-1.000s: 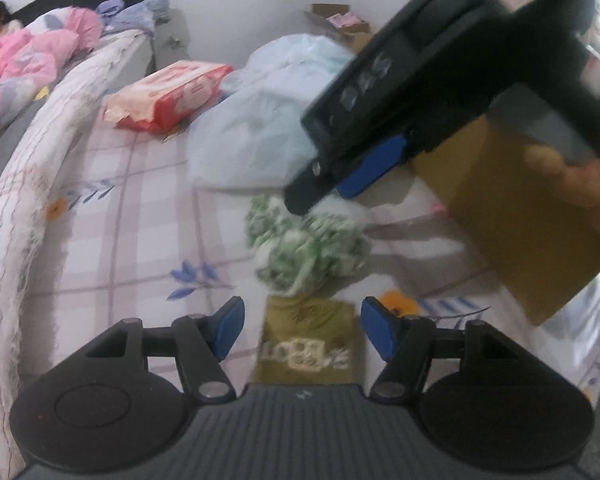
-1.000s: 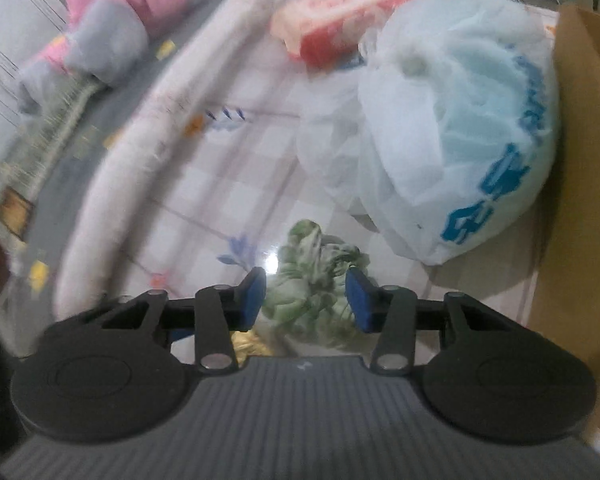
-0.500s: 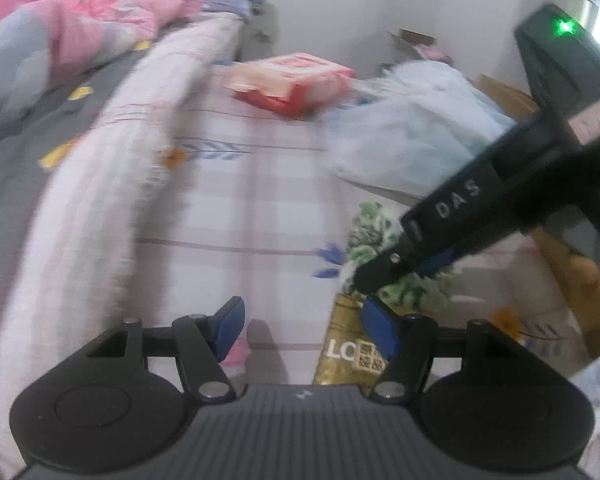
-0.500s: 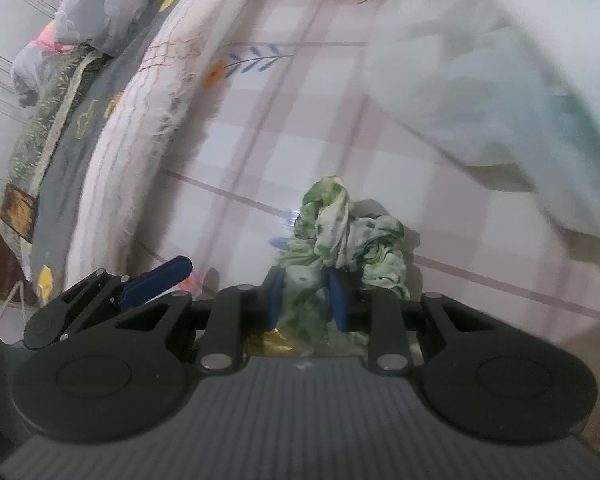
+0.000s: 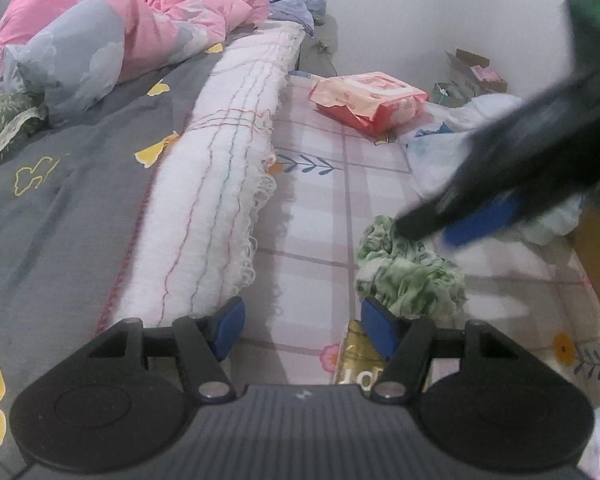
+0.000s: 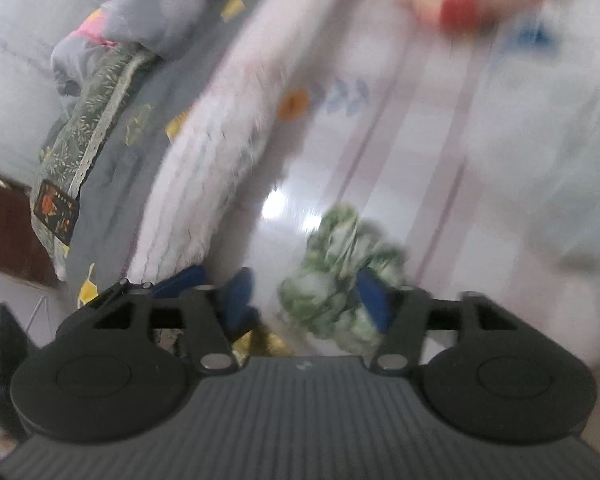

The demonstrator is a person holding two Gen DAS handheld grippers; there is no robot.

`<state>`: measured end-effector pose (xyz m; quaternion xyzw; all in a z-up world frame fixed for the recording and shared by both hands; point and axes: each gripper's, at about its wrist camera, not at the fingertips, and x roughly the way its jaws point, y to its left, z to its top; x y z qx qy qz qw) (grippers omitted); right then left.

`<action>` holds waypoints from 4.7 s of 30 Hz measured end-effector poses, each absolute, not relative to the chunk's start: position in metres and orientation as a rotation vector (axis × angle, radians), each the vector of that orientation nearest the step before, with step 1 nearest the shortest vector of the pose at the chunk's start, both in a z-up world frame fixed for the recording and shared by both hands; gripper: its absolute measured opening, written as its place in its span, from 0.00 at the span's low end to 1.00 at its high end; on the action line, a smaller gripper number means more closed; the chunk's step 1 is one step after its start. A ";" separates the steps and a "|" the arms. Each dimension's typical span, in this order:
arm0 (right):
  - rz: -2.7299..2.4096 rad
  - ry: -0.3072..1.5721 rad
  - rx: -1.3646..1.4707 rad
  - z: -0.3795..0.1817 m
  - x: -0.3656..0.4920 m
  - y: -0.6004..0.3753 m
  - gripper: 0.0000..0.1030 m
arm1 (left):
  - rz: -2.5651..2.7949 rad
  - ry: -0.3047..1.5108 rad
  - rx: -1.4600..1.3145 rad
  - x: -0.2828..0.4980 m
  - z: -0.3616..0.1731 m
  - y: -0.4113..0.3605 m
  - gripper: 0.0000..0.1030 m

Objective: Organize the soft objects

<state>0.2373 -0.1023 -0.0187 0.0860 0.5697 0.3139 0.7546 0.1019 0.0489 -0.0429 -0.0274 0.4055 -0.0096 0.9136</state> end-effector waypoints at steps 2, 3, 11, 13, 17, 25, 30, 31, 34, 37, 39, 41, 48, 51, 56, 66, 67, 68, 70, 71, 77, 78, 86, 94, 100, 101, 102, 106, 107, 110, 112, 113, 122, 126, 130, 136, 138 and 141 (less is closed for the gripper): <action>0.682 1.185 0.158 0.009 0.240 -0.113 0.77 | -0.023 0.830 -0.073 0.101 -0.041 0.052 0.64; 0.678 1.157 0.151 0.024 0.242 -0.120 0.77 | -0.023 0.826 -0.076 0.100 -0.040 0.052 0.64; 0.388 0.916 -0.109 0.054 0.330 -0.147 0.62 | -0.027 0.836 -0.094 0.104 -0.042 0.048 0.63; 0.326 1.005 -0.085 0.026 0.366 -0.158 0.52 | -0.031 0.838 -0.105 0.105 -0.042 0.047 0.63; 0.237 1.142 -0.085 -0.020 0.380 -0.174 0.48 | -0.034 0.827 -0.099 0.101 -0.040 0.044 0.63; 0.354 1.196 -0.092 -0.017 0.301 -0.174 0.48 | -0.044 0.836 -0.100 0.099 -0.043 0.041 0.63; 0.363 1.201 -0.056 -0.018 0.256 -0.166 0.49 | -0.050 0.832 -0.090 0.094 -0.041 0.038 0.63; 0.371 1.205 -0.048 -0.017 0.249 -0.166 0.49 | -0.049 0.832 -0.091 0.093 -0.040 0.038 0.63; 0.393 1.204 -0.068 -0.016 0.231 -0.166 0.49 | -0.051 0.828 -0.093 0.089 -0.038 0.039 0.63; 0.416 1.172 -0.067 -0.012 0.219 -0.166 0.52 | -0.053 0.820 -0.091 0.087 -0.036 0.038 0.63; 0.444 1.122 -0.026 0.000 0.213 -0.167 0.53 | -0.057 0.813 -0.092 0.085 -0.034 0.037 0.63; 0.462 1.063 0.024 0.016 0.207 -0.171 0.54 | -0.062 0.803 -0.090 0.082 -0.030 0.036 0.63; 0.623 1.013 0.235 0.048 0.196 -0.159 0.54 | -0.153 0.759 -0.078 0.080 -0.018 0.032 0.64; 0.661 1.087 0.212 0.037 0.207 -0.132 0.54 | -0.204 0.767 -0.030 0.089 -0.018 0.020 0.64; 0.664 1.218 0.134 0.002 0.243 -0.094 0.54 | -0.233 0.791 0.026 0.112 -0.030 0.003 0.65; 0.634 1.334 0.041 -0.046 0.269 -0.069 0.44 | -0.206 0.871 0.015 0.139 -0.054 0.002 0.47; 0.635 1.335 0.037 -0.049 0.269 -0.068 0.42 | -0.207 0.875 0.008 0.140 -0.055 0.002 0.44; 0.636 1.333 0.035 -0.050 0.269 -0.068 0.38 | -0.205 0.876 0.007 0.141 -0.056 0.003 0.40; 0.638 1.322 0.045 -0.051 0.269 -0.069 0.31 | -0.200 0.872 0.006 0.141 -0.056 0.003 0.31; 0.636 1.318 0.056 -0.052 0.269 -0.070 0.25 | -0.197 0.872 0.004 0.141 -0.055 0.003 0.27; 0.640 1.249 0.170 -0.036 0.260 -0.083 0.17 | -0.179 0.815 -0.015 0.131 -0.035 0.007 0.20; 0.644 1.228 0.196 -0.029 0.256 -0.087 0.17 | -0.179 0.800 -0.020 0.128 -0.029 0.007 0.20; 0.670 0.997 0.355 0.039 0.213 -0.148 0.17 | -0.262 0.636 0.030 0.096 0.042 -0.024 0.20; 0.498 0.796 0.446 0.091 0.152 -0.289 0.17 | -0.535 0.591 0.044 0.094 0.080 -0.130 0.21; 0.254 0.763 0.502 0.076 0.103 -0.406 0.17 | -0.738 0.677 0.083 0.105 0.065 -0.241 0.22; 0.214 0.764 0.506 0.071 0.097 -0.422 0.17 | -0.761 0.702 0.087 0.108 0.059 -0.261 0.23; 0.180 0.767 0.511 0.065 0.092 -0.437 0.17 | -0.777 0.720 0.095 0.109 0.051 -0.274 0.24; 0.073 0.813 0.523 0.038 0.080 -0.489 0.17 | -0.808 0.812 0.143 0.125 0.025 -0.330 0.35; 0.053 0.830 0.516 0.032 0.080 -0.498 0.17 | -0.801 0.827 0.163 0.126 0.019 -0.339 0.42; 0.006 0.905 0.481 0.010 0.091 -0.520 0.17 | -0.773 0.850 0.188 0.133 0.005 -0.352 0.44; -0.011 0.951 0.452 -0.002 0.099 -0.526 0.17 | -0.756 0.868 0.179 0.137 0.000 -0.353 0.45; -0.015 0.974 0.435 -0.007 0.102 -0.529 0.17 | -0.745 0.874 0.171 0.139 -0.003 -0.350 0.46; 0.032 1.110 0.347 -0.031 0.135 -0.526 0.21 | -0.712 0.860 0.181 0.143 0.006 -0.341 0.47; -0.003 1.088 0.316 -0.028 0.142 -0.523 0.37 | -0.702 0.835 0.182 0.139 0.014 -0.336 0.51; 0.001 1.015 0.377 -0.014 0.134 -0.529 0.46 | -0.704 0.810 0.166 0.132 0.025 -0.319 0.63; 0.041 0.905 0.536 0.016 0.109 -0.531 0.50 | -0.688 0.738 0.138 0.113 0.047 -0.271 0.78; 0.059 0.872 0.561 0.027 0.101 -0.525 0.50 | -0.672 0.707 0.123 0.105 0.056 -0.248 0.82; 0.110 0.823 0.575 0.048 0.091 -0.501 0.50 | -0.636 0.657 0.108 0.092 0.066 -0.209 0.86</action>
